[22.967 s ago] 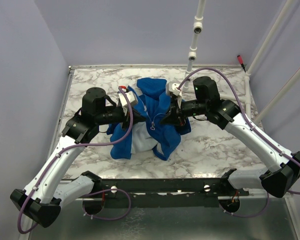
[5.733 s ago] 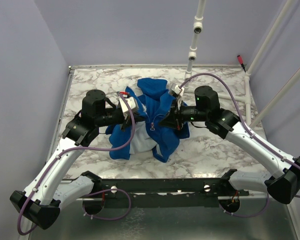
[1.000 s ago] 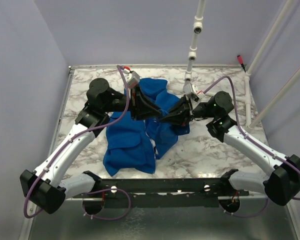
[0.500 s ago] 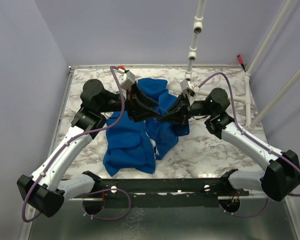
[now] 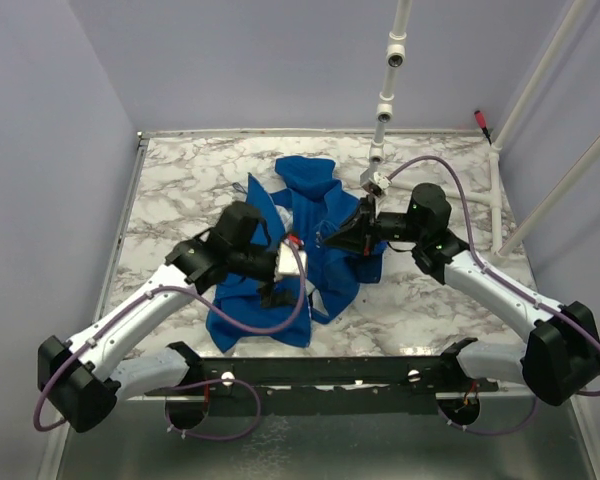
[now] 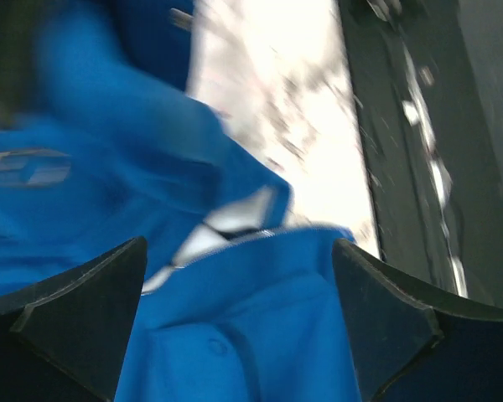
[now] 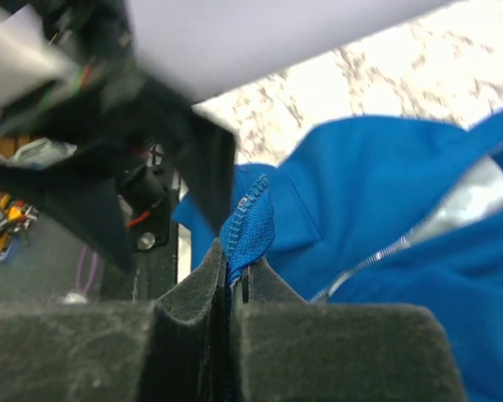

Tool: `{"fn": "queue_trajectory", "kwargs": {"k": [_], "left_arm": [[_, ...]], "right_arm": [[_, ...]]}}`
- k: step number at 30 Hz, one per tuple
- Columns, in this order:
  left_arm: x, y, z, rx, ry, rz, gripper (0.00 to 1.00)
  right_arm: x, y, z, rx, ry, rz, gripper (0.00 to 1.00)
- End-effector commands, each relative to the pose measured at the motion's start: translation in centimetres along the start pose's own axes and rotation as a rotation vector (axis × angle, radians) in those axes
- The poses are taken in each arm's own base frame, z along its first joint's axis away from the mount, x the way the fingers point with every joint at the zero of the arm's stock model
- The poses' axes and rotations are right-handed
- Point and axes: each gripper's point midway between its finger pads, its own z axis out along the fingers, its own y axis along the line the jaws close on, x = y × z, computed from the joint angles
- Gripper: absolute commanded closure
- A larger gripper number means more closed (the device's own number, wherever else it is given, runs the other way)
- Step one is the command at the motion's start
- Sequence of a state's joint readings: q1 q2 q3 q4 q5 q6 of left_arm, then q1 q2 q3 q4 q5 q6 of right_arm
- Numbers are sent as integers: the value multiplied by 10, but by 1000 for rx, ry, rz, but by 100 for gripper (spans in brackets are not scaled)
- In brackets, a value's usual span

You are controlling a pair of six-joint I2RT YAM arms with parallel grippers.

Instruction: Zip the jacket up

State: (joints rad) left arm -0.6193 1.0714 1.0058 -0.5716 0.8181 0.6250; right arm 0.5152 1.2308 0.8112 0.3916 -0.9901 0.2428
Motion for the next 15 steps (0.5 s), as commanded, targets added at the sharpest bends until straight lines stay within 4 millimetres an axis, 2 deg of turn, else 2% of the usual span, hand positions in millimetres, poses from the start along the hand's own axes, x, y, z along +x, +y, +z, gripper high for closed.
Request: {"fn": "queue_trajectory", "kwargs": {"k": [1,8,12,15], "left_arm": [[67,-44,22,210,189,299,8],[106,-77,66,418,195,370,9],[128,-89,80,451,206,405,14],[149,-91,85,444,247,414,20]], "right_arm": [[26,-30,-10,174,32,44,99],[52,-47,-27,286,56,98,99],[52,-47,-29,295,43,115,99],[50,-45,-31,292,33,118,99]]}}
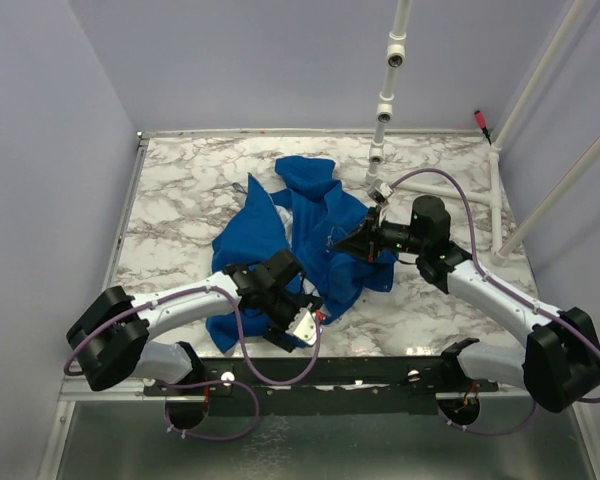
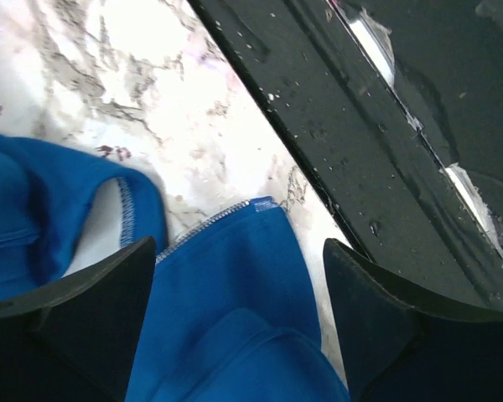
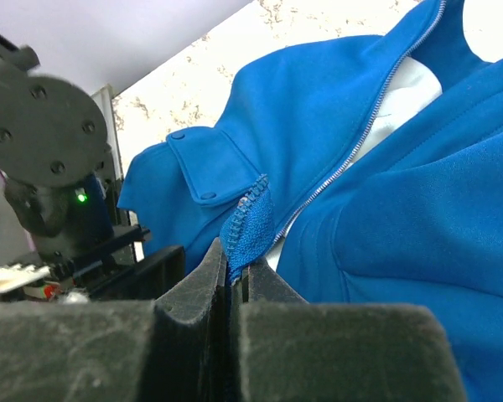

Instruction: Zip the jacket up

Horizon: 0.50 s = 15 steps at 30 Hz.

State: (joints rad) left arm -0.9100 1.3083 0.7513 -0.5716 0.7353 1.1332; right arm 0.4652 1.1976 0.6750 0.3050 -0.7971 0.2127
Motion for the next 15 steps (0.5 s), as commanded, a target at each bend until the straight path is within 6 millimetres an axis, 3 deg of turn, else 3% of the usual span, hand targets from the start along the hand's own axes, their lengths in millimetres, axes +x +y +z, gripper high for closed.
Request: {"fn": "queue_trajectory", "kwargs": {"k": [1,5,10,15], "left_arm": [[21,4,16,-21,44,91,21],[39,7,25,-42,84,90,26],[43,15,28,-85,93,60,38],[46,18,29,-94,108,62,44]], "right_arm": [[-5,-2,-6,31,-25,1,99],[-3,-3,-10,38,-25,9,99],[-7,-2,-14,28,-31,16,99],[-14,-1,-16,16,-39,14,99]]}}
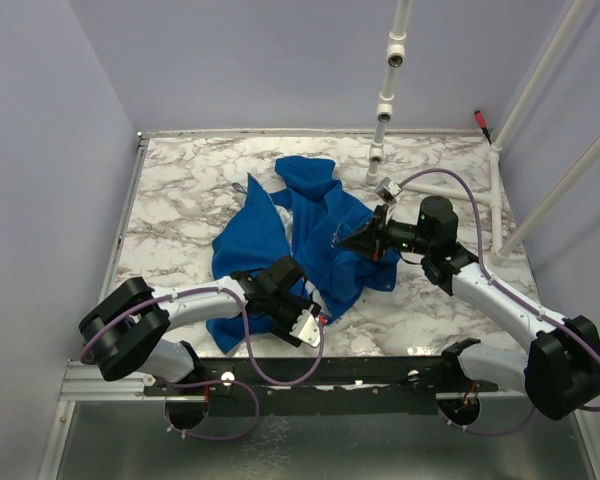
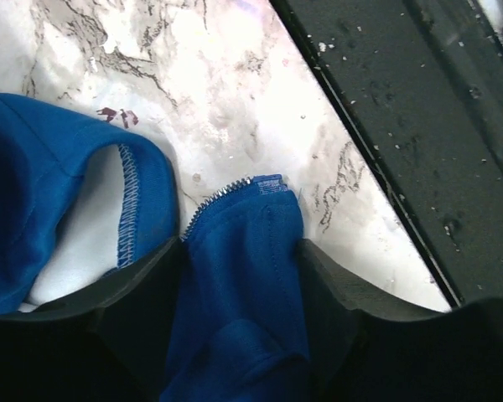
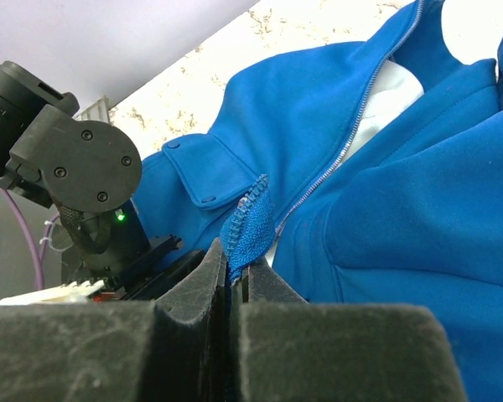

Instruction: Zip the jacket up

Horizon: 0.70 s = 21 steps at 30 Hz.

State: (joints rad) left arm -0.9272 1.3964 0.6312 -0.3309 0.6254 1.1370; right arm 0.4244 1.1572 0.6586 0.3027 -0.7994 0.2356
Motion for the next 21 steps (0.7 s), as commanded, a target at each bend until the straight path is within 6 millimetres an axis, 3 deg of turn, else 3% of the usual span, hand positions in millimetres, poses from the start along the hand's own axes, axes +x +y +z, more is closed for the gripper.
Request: {"fn": "queue_trajectory", "kwargs": {"k": [1,8,13,18,21], "left_arm": [[7,10,4,-36,35,42,47],[15,27,-7,-125,110,80,77],[-3,58,-33,-293,105,89,98],[-22,80,-66,-453,94,69,100],[-36,102,-98,-590,83,44,100]], "right_arm": [[-9,4,-5,-17,-12,1,99],[-10,2,-5,-30,-6,8,99],[-13,0,-3,-33,5,1,99],[-23,0,0,-48,3,-19,99],[-29,0,1,-49,-1,-42,99]]}}
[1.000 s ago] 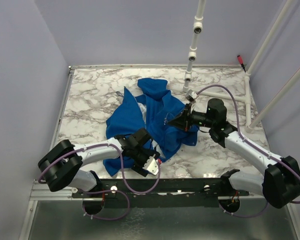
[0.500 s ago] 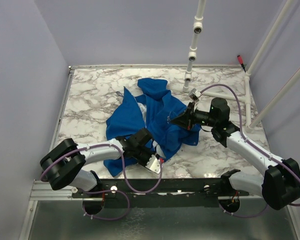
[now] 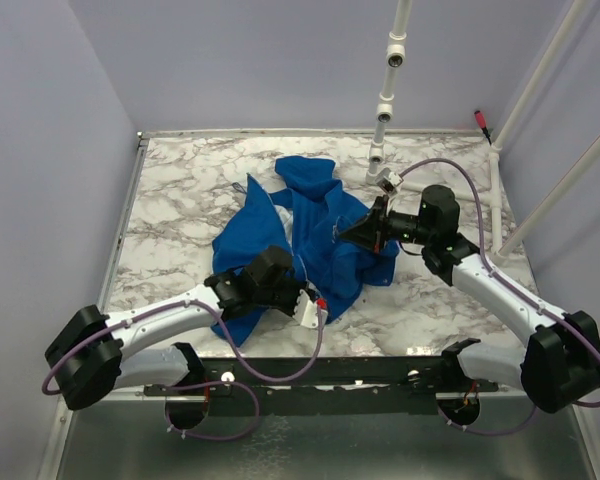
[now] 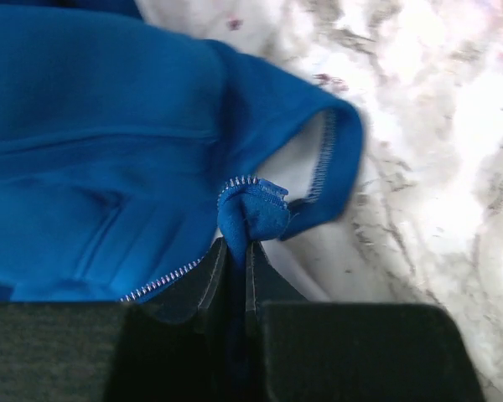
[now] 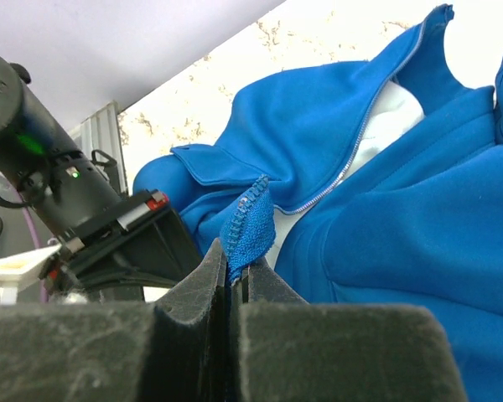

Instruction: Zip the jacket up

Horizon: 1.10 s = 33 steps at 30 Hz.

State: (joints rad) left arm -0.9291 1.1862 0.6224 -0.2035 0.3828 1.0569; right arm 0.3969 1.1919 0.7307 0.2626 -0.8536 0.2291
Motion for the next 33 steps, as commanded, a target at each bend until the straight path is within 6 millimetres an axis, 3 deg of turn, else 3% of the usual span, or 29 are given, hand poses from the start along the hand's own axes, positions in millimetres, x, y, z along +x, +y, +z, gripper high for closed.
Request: {"fn": "queue_trajectory", "kwargs": {"k": [1,4,6,12,16,18,21,26,30,33], "left_arm": [[-15,72,-39,-305,14,-53,100],[-20,131,-84,-624,7,-99,100],[-25,154,-113,-767,-8,-111,100],[-56,183,-181,-1005,-103,-39,100],[-83,186,-204,-1063,-171,104,96],[-84,180,-196,-1023,-207,79,87],[-66,152,-154,-842,-203,-31,78],[-25,101,-88,-628,-183,-330,86],[-8,97,-63,-610,-182,-540,86],[-8,99,-52,-582,-192,-634,80]], "right_arm": [[-16,2,1,-25,-7,-52,99],[-27,5,2,-37,-22,-78,99],[-34,8,3,-61,-26,-90,99],[-47,17,14,-127,-11,-103,99],[-52,30,24,-190,-5,-117,99],[-53,29,25,-185,-11,-121,99],[-48,22,25,-152,5,-110,99],[-32,21,24,-153,24,-57,99],[-12,19,21,-131,42,-8,99],[4,11,19,-85,71,17,99]]}}
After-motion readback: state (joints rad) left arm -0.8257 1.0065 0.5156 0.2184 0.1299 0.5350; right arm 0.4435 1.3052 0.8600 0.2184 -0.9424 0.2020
